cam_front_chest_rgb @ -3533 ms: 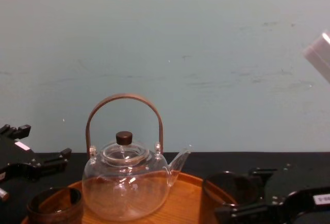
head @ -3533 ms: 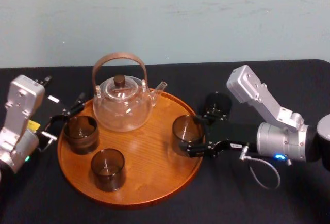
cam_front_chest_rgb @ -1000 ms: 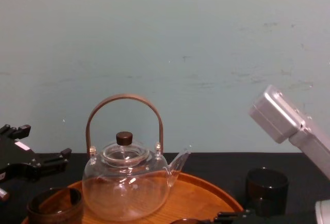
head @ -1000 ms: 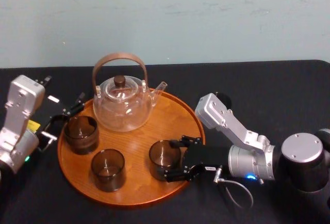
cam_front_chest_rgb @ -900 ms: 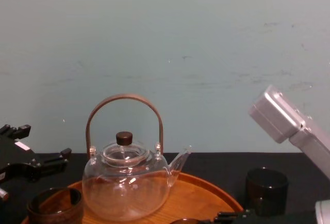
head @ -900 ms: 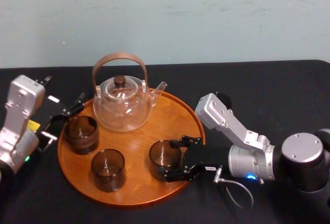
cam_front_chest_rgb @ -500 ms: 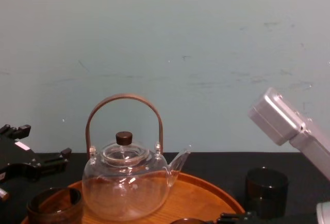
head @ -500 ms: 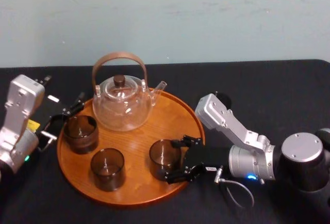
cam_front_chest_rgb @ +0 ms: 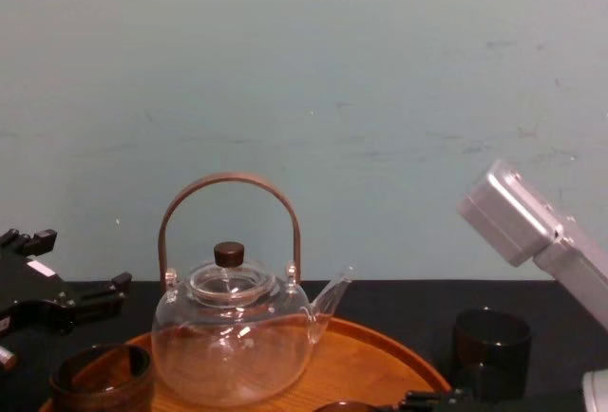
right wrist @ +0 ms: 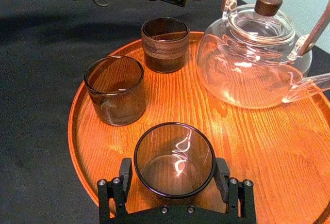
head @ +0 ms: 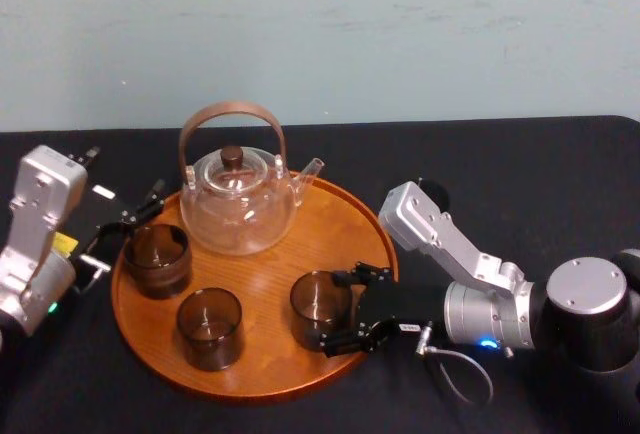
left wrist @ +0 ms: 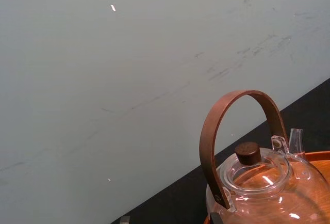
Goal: Pick up the glass from the table and place it on the tray.
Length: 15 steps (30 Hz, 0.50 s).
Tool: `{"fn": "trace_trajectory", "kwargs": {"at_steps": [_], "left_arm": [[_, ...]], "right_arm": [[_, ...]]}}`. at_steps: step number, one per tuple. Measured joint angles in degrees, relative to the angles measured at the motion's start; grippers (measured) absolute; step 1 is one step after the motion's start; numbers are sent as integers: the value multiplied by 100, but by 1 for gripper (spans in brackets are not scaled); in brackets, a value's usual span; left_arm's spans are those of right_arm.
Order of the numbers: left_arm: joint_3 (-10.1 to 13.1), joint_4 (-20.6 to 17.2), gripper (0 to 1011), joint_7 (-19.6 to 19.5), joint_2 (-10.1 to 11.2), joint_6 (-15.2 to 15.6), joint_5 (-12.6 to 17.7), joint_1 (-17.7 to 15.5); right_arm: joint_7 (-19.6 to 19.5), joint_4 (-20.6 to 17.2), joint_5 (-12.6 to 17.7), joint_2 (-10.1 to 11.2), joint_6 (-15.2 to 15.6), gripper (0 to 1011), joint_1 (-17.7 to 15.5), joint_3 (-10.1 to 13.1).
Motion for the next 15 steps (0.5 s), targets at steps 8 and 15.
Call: {"fn": "trace_trajectory", "kwargs": {"at_steps": [8,15], "left_arm": [[0,0,1001,0,0,0,0,0],[0,0,1001,0,0,0,0,0]], "right_arm": [[61,-34,80,51,-26,1002,-25,52],[147,-242,245,254,-67,1002,-136,181]]}}
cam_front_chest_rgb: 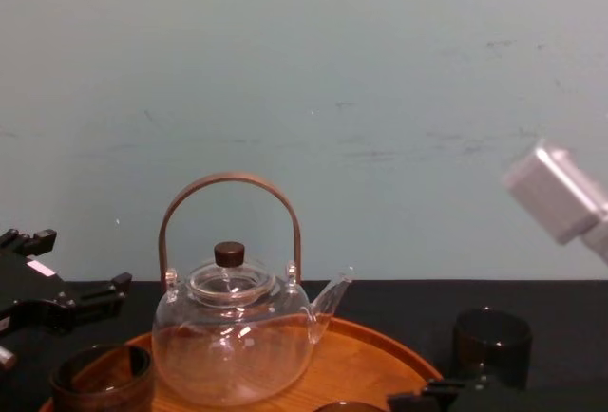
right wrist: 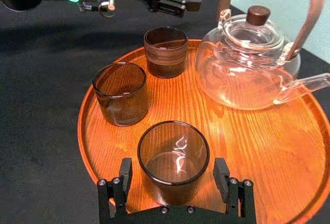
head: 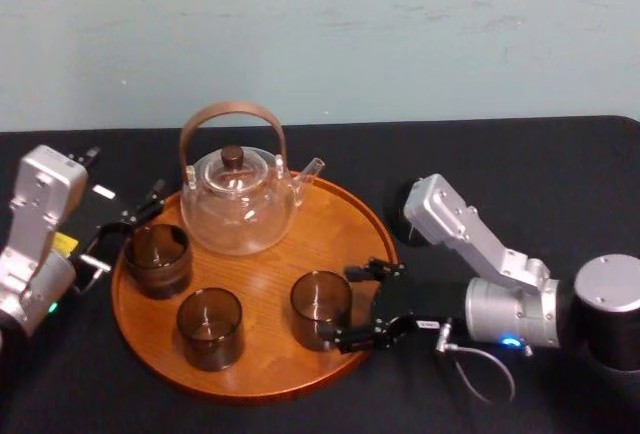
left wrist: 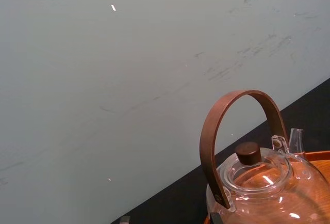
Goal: Pick up the glass from the table and place it on the tray.
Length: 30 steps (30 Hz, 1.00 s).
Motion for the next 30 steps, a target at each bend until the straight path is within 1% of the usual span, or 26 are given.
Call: {"fn": "trace_trajectory", "kwargs": {"at_steps": [4,11,21,26,28,29,30], "left_arm": [[0,0,1001,0,0,0,0,0],[0,0,1001,0,0,0,0,0],[0,0,1001,0,0,0,0,0],[0,0,1001,0,0,0,0,0],[0,0,1001,0,0,0,0,0],[0,0,1001,0,0,0,0,0],[0,0,1001,0,0,0,0,0]], "right_arm": [[3,-182,126,171,-30,1002,-113,109],[-30,-368,259,422,-61,1002,-279,247],[-109,-512,462,733,-155,1002,-520,513],[-163,-570,609,940,-237,1002,-690,724],[-195,-572,646,973,-251,1002,-729,783],[-236,-572,681,1000,-262,1002,-771,848],[-236,-572,681,1000,-262,1002,-771,848]]}}
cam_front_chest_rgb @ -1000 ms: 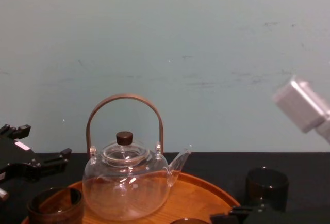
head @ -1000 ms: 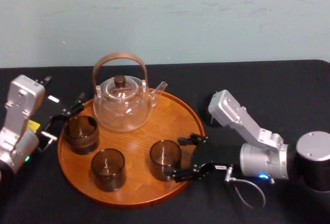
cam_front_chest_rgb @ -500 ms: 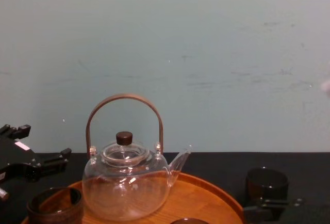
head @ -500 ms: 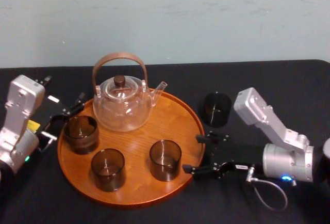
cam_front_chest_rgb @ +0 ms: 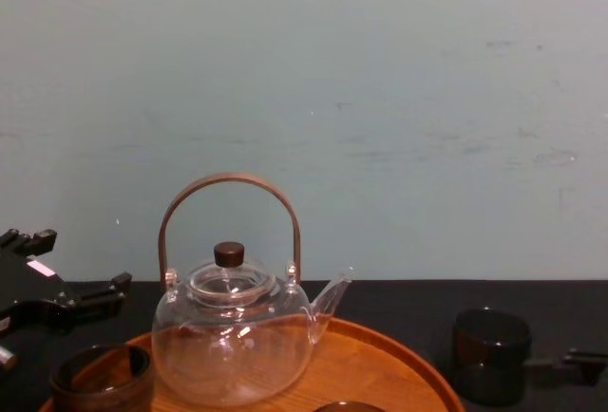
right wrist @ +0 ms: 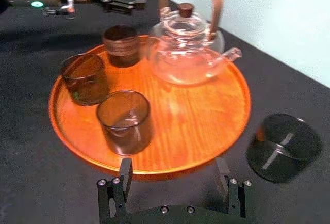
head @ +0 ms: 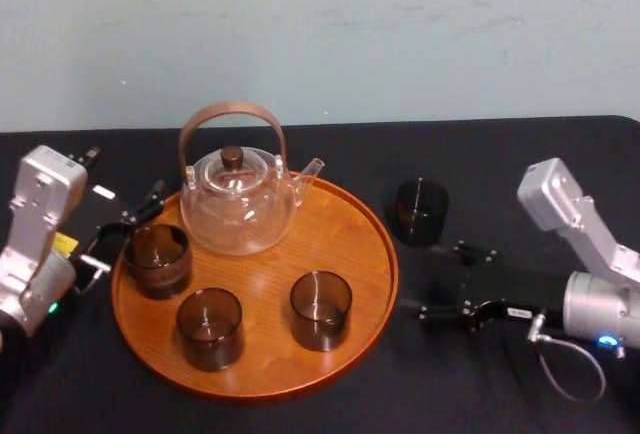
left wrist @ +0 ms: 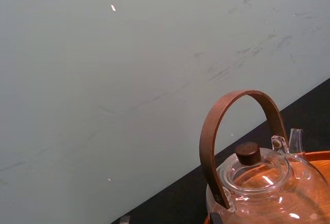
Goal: Pick up the glass from the table and place it on the tray.
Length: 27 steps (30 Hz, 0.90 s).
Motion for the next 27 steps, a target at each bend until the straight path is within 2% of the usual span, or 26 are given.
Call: {"fn": "trace_trajectory", "kwargs": {"at_steps": [6,9,17,27], "left_arm": [[0,0,1002,0,0,0,0,0],[0,0,1001,0,0,0,0,0],[0,0,1001,0,0,0,0,0],[0,0,1001,0,0,0,-1,0]], "right_arm": [[-239,33,128,36,-3,1002,-131,246],[-436,61,163,11,91,1002,-176,362],[-912,150,240,-170,455,1002,-218,629],[-1172,368,396,-388,816,1002,-137,825]]}}
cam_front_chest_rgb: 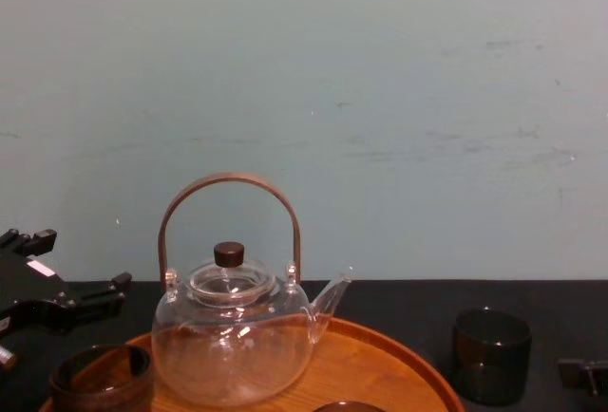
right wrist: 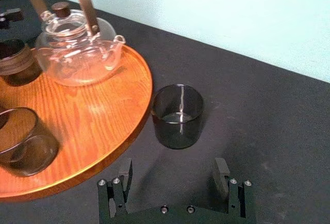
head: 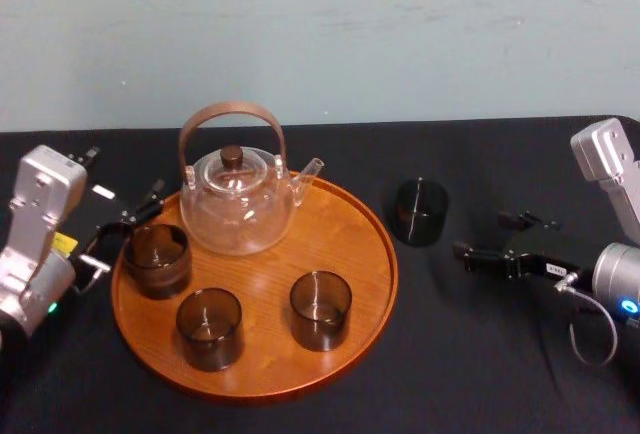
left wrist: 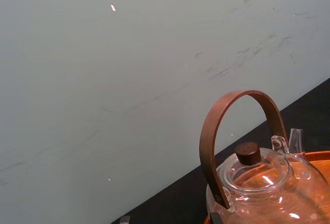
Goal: Pick up the glass from the table and place it on the tray.
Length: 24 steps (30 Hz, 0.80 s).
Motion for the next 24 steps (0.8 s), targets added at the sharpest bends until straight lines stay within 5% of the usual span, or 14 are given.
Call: {"fn": "trace_trajectory", "kwargs": {"at_steps": [24], "left_arm": [[0,0,1001,0,0,0,0,0]], "right_arm": [[-161,637,-333,-477,181,1002,609,-181]]}}
